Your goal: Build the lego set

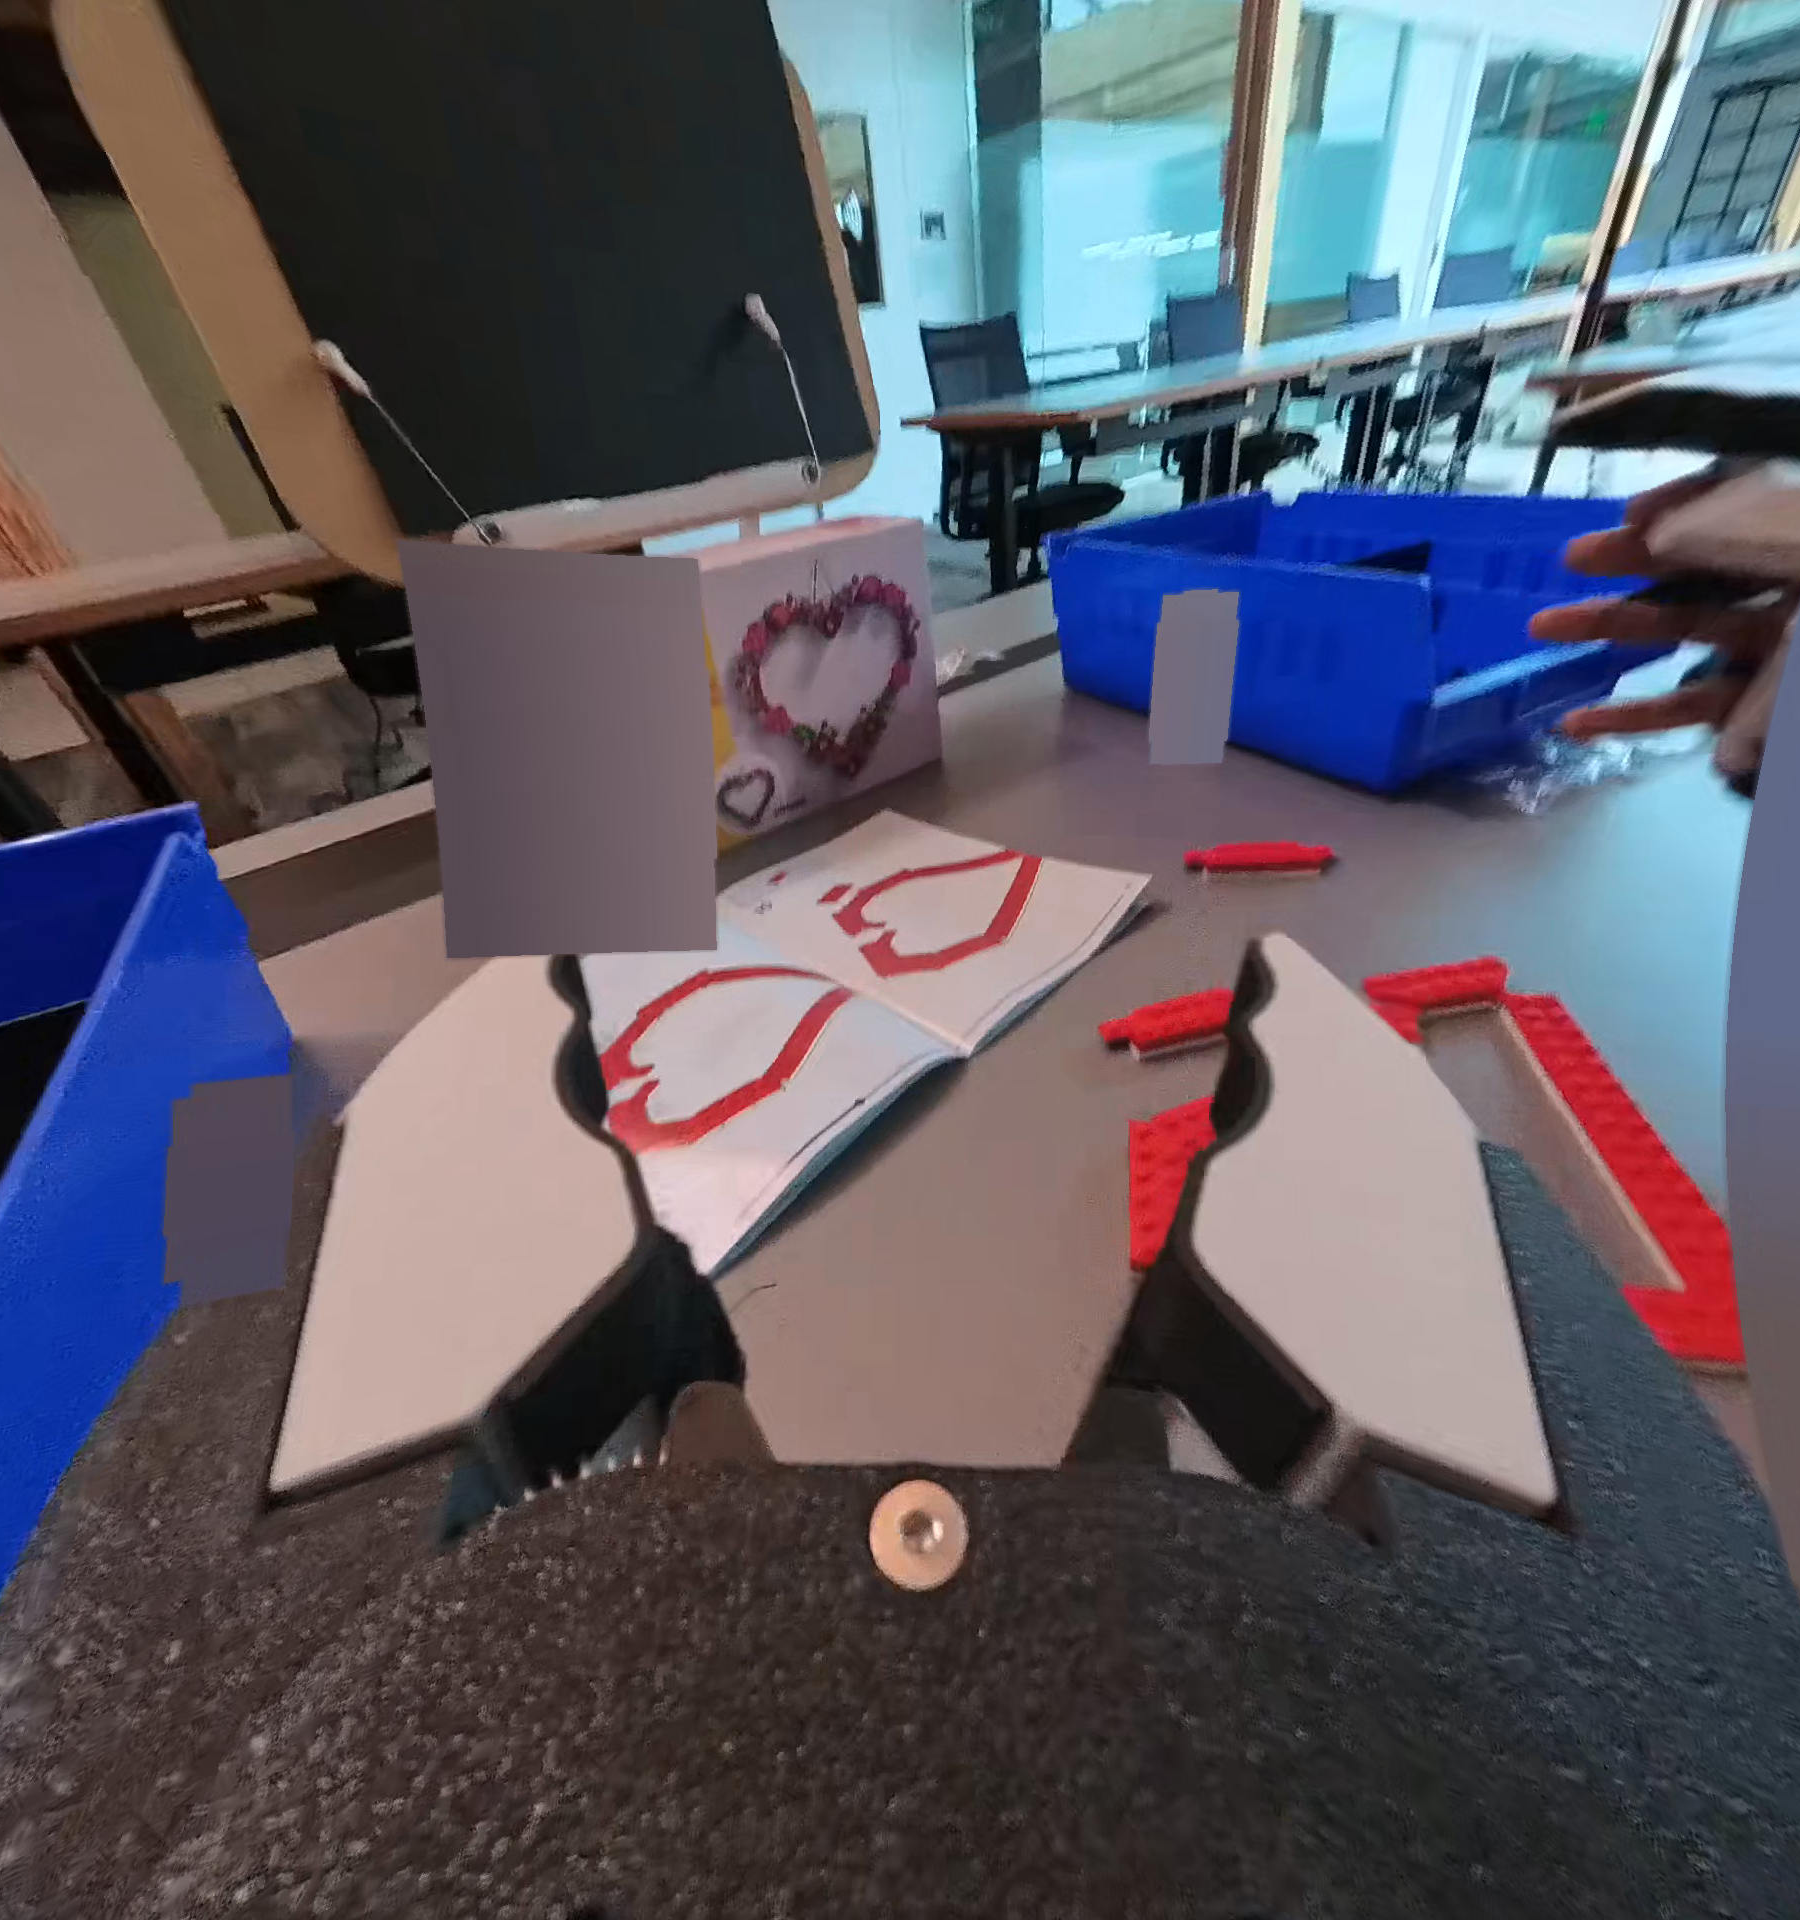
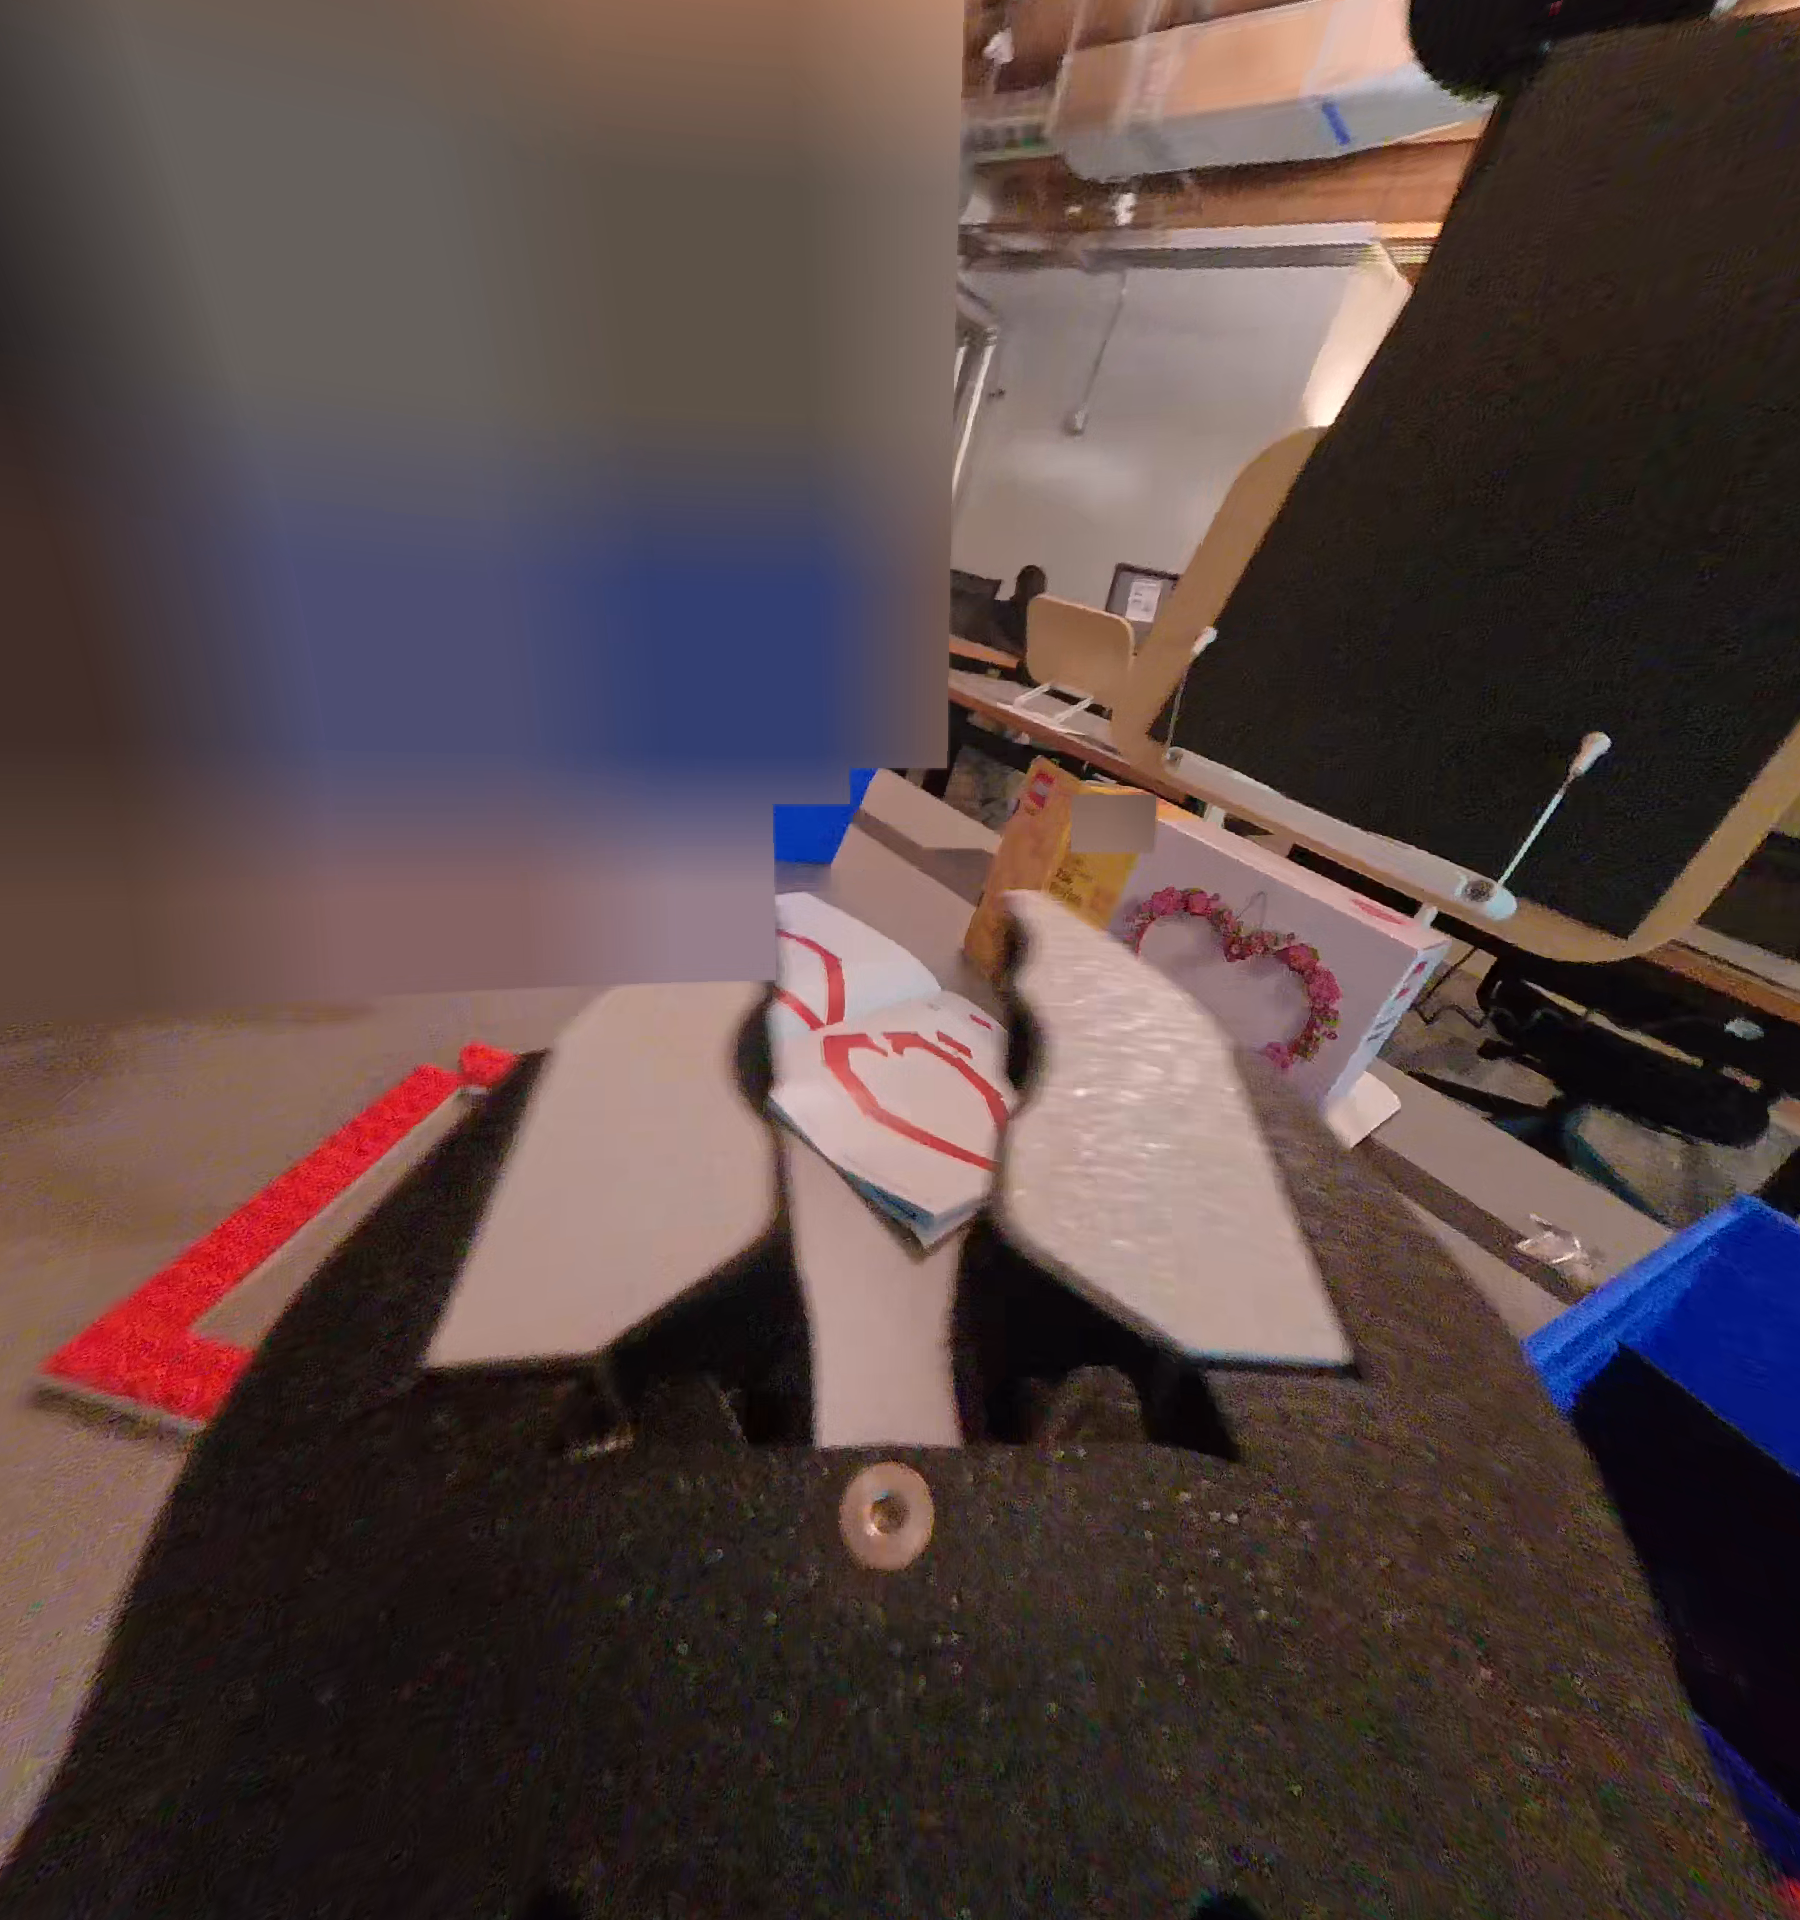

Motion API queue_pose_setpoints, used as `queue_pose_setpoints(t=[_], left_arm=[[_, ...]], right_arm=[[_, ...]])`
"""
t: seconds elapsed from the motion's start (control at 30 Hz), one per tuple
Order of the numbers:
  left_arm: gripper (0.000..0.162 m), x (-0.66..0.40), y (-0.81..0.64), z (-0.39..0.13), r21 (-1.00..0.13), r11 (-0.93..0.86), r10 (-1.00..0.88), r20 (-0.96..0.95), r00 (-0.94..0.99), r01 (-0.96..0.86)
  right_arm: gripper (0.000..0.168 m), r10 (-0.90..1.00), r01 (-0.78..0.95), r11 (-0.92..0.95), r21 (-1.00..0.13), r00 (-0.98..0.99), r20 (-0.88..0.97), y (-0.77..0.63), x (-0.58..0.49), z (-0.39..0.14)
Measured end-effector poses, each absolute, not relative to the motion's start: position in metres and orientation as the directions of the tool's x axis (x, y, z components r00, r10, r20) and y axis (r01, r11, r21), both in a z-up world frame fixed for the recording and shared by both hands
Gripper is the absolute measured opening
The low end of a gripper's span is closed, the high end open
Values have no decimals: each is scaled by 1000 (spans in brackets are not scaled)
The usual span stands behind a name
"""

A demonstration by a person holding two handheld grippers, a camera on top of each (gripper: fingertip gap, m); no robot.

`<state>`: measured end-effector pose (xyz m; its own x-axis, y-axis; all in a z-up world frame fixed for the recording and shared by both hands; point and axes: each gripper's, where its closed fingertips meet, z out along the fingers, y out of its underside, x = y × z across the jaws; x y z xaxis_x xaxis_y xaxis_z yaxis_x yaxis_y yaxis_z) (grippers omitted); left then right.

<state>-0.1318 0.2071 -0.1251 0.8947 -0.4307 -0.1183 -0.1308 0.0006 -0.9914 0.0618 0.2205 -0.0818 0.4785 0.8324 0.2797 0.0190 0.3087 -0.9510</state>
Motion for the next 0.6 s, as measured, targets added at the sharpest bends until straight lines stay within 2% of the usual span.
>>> queue_pose_setpoints(t=[0.03, 0.07, 0.1, 0.17, 0.2, 0.23, 0.27, 0.3, 0.33, 0.37, 0.4, 0.47, 0.53, 0.6], left_arm=[[88, -131, 206, -130, -983, -8, -438, -160, 885, -181], [1, -131, 203, -134, -967, -8, -444, -225, 867, -255], [0, -131, 203, -136, -964, -22, -431, -229, 873, -264], [0, -125, 204, -145, -953, -57, -439, -244, 865, -298], [0, -121, 205, -150, -949, -68, -451, -247, 858, -309], [14, -116, 206, -156, -947, -83, -476, -235, 848, -309], [46, -109, 206, -161, -949, -94, -502, -216, 837, -302], [74, -103, 206, -164, -950, -97, -520, -206, 829, -297], [94, -98, 207, -168, -945, -98, -538, -213, 816, -312], [96, -95, 207, -174, -934, -115, -550, -223, 805, -338], [94, -92, 208, -180, -921, -133, -558, -236, 796, -366], [78, -85, 209, -194, -889, -170, -597, -250, 762, -424], [71, -81, 212, -211, -852, -260, -619, -214, 756, -454], [70, -76, 212, -227, -807, -331, -661, -171, 730, -489]], right_arm=[[0, 834, 59, 337, -940, 445, 327, 216, 63, -86], [0, 847, 80, 328, -941, 416, 331, 213, 62, -89], [0, 871, 100, 306, -947, 371, 321, 208, 60, -96], [0, 895, 164, 253, -953, 333, 295, 210, 58, -112], [21, 894, 193, 237, -952, 339, 291, 214, 57, -119], [54, 895, 213, 221, -952, 344, 285, 217, 55, -126], [80, 897, 229, 200, -953, 349, 272, 220, 51, -132], [101, 898, 239, 179, -955, 356, 257, 223, 46, -137], [117, 900, 245, 160, -956, 362, 243, 225, 40, -142], [118, 904, 263, 147, -954, 355, 237, 227, 35, -149], [110, 906, 294, 146, -945, 344, 247, 229, 30, -156], [70, 916, 424, 147, -893, 282, 285, 233, 24, -179], [70, 945, 554, 53, -831, 240, 221, 237, 23, -206], [75, 969, 600, -101, -794, 242, 60, 239, 16, -221]])
